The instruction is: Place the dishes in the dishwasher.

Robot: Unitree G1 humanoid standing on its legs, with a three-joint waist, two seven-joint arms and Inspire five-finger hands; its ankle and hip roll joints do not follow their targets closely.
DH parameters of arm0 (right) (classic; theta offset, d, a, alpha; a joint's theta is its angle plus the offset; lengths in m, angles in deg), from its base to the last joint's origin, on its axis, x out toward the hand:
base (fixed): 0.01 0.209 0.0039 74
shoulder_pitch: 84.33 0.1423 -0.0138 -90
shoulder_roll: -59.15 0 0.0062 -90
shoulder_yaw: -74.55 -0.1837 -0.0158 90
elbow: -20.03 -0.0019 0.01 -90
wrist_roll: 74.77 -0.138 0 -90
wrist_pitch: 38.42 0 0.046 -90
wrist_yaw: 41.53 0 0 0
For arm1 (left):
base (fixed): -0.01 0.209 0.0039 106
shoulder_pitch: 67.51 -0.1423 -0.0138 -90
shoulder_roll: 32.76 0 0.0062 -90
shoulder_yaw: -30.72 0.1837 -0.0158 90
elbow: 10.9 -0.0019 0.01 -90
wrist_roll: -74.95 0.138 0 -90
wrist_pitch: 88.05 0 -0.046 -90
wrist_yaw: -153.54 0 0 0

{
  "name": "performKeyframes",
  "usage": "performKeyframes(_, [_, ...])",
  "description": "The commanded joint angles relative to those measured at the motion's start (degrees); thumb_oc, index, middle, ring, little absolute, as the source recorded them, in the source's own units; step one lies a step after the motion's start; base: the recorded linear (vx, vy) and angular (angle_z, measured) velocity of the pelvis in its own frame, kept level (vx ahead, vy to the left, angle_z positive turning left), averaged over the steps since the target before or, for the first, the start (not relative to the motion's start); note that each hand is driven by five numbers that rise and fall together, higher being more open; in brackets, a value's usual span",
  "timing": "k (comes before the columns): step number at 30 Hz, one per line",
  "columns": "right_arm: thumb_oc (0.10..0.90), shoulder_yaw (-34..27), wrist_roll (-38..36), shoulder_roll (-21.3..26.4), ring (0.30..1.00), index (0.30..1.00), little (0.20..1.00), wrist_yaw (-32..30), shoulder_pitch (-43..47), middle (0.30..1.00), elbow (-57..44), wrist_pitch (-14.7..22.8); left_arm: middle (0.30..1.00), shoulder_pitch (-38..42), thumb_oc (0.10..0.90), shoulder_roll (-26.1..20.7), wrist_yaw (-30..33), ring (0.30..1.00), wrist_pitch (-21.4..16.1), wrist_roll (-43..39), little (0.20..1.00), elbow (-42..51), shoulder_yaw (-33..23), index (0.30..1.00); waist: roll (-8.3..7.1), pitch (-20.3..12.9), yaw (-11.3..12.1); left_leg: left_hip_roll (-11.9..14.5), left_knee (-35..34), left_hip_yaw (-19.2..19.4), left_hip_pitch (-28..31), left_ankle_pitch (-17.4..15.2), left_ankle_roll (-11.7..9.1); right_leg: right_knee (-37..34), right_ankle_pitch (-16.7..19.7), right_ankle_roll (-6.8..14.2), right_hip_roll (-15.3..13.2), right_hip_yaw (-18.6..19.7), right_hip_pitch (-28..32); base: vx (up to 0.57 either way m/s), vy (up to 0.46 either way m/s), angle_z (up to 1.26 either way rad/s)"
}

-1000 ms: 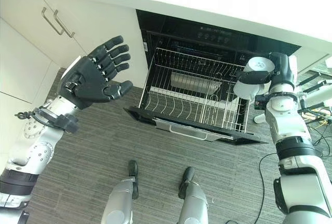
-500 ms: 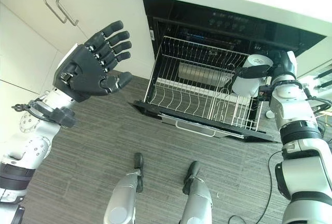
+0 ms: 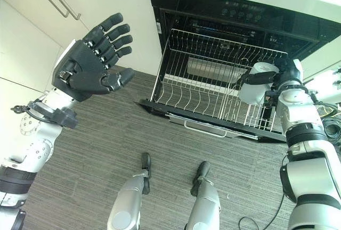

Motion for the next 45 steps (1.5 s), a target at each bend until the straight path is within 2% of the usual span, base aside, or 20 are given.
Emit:
performKeyframes(1, [0.4,4.28,2.78,3.84,0.3,0.3,0.3,-1.49,5.81,0.3,1.06,2.11,0.9,3.57,0.8,-0.61,-0.29,0.9,-7.48,-3.16,0.9,6.87,-1.59,0.9,-0.3,-2.79,-0.59,0.42,5.57,-0.16,-0.98,-10.39,0.1,-4.04,-3.43,3.12,0.18,1.76,1.94,-0.03,-0.007,-0.08])
performKeyframes(11, [0.4,5.51,1.45,3.97,0.3,0.3,0.3,1.1,6.43,0.3,1.29,0.38,0.9,3.31,0.8,-0.85,-0.45,0.9,-7.51,-3.14,0.9,7.31,-1.26,0.9,-1.07,-2.76,-0.53,0.74,5.57,0.17,-0.53,-10.3,-0.03,-4.04,-3.01,3.34,0.27,1.64,1.95,-0.01,-0.002,-0.01])
performKeyframes(15, [0.4,6.29,2.13,0.71,0.3,0.3,0.3,3.82,6.99,0.3,3.02,-0.87,0.9,4.89,0.8,-0.28,-0.24,0.9,-7.02,-2.68,0.9,7.24,-0.47,0.9,-0.59,-2.46,-0.1,0.54,5.57,0.19,-0.71,-10.25,0.17,-4.04,-2.77,3.4,-0.07,1.27,1.7,-0.03,0.003,0.01])
performKeyframes(18, [0.4,6.65,2.67,0.03,0.3,0.3,0.3,5.18,7.53,0.3,3.69,-1.34,0.9,5.03,0.8,0.07,-0.13,0.9,-6.95,-2.47,0.9,7.27,-0.4,0.9,-0.3,-2.36,0.02,0.44,5.57,0.16,-0.82,-10.21,0.19,-4.04,-2.73,3.41,-0.22,1.14,1.63,-0.01,0.009,0.0])
performKeyframes(21, [0.4,7.64,2.89,-0.76,0.3,0.3,0.3,8.41,7.62,0.3,4.98,-3.38,0.9,5.1,0.8,0.48,0.2,0.9,-6.91,-2.52,0.9,7.4,-0.41,0.9,-0.05,-2.34,0.24,0.38,5.57,0.2,-0.83,-10.14,0.16,-4.04,-2.73,3.39,-0.45,0.88,1.69,-0.01,0.01,0.0])
performKeyframes(22, [0.43,7.82,2.83,-0.84,0.345,0.345,0.345,8.79,7.67,0.345,5.16,-3.82,0.9,5.09,0.8,0.62,0.27,0.9,-6.89,-2.4,0.9,7.46,-0.38,0.9,-0.02,-2.31,0.26,0.37,5.57,0.2,-0.84,-10.12,0.16,-4.04,-2.73,3.39,-0.5,0.82,1.7,0.0,0.0,0.0])
performKeyframes(23, [0.756,8.1,2.74,-1.04,0.834,0.834,0.834,8.88,7.69,0.834,5.26,-4.46,0.9,5.1,0.8,0.66,0.37,0.9,-6.6,-2.45,0.9,7.75,-0.49,0.9,0.04,-2.3,0.39,0.36,5.57,0.16,-0.87,-10.06,0.12,-4.04,-2.73,3.39,-0.59,0.7,1.77,0.0,0.032,0.06])
performKeyframes(24, [0.8,7.96,2.36,-1.0,0.9,0.9,0.9,8.93,7.79,0.9,5.9,-3.87,0.9,5.18,0.8,0.58,0.22,0.9,-6.25,-2.78,0.9,7.76,-0.66,0.9,0.02,-2.37,0.49,0.4,5.57,0.22,-0.8,-10.0,0.05,-4.04,-2.67,3.44,-0.69,0.47,1.87,0.0,0.026,0.07])
performKeyframes(29, [0.8,7.84,2.51,-1.41,0.9,0.9,0.9,8.45,8.98,0.9,6.13,-3.77,0.9,5.27,0.8,0.61,-0.08,0.9,-6.14,-2.71,0.9,7.71,-0.41,0.9,-0.1,-2.3,0.75,0.38,5.57,0.17,-0.85,-9.96,0.04,-4.04,-2.57,3.49,-0.76,0.23,1.88,0.0,0.004,0.01])
performKeyframes(36, [0.8,7.76,2.73,-0.22,0.9,0.9,0.9,4.54,9.26,0.9,3.03,-5.14,0.9,4.45,0.8,-0.12,-0.01,0.9,-6.54,-2.57,0.9,7.92,-0.44,0.9,-0.57,-2.11,0.57,0.59,5.57,0.19,-0.64,-9.92,-0.01,-4.04,-2.32,3.49,-0.57,0.28,1.94,0.0,0.0,0.0])
performKeyframes(40, [0.8,6.98,4.81,2.38,0.9,0.9,0.9,-2.57,10.29,0.9,-3.1,-4.32,0.9,2.97,0.8,-1.57,0.0,0.9,-7.24,-2.49,0.9,8.25,-0.9,0.9,-1.47,-2.26,0.15,0.99,5.57,0.15,-0.25,-10.06,-0.07,-4.04,-2.24,3.51,-0.06,0.62,2.22,0.01,-0.017,-0.01])
performKeyframes(45, [0.8,3.63,7.97,5.15,0.9,0.9,0.9,-6.06,8.45,0.9,-14.17,-5.27,0.9,0.03,0.8,-2.48,0.13,0.9,-7.3,-1.61,0.9,9.93,-2.58,0.9,-2.35,-2.81,-0.7,1.55,5.57,0.5,0.15,-10.12,0.09,-4.04,-2.41,3.44,0.52,1.23,2.51,0.01,-0.017,-0.07])
